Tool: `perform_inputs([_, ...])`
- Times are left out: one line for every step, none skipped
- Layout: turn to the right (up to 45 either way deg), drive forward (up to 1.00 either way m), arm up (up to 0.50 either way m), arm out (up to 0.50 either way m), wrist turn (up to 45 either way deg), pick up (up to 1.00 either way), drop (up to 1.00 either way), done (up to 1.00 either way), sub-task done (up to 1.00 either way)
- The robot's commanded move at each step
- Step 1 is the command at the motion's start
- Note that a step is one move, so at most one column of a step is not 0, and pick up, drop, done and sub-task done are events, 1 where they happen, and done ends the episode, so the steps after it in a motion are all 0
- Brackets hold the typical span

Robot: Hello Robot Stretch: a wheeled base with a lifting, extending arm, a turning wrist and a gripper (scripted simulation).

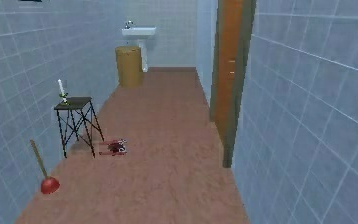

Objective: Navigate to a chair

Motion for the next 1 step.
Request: perform_inputs([0.0,1.0,0.0,0.0,0.0,0.0,0.0,0.0,0.0])
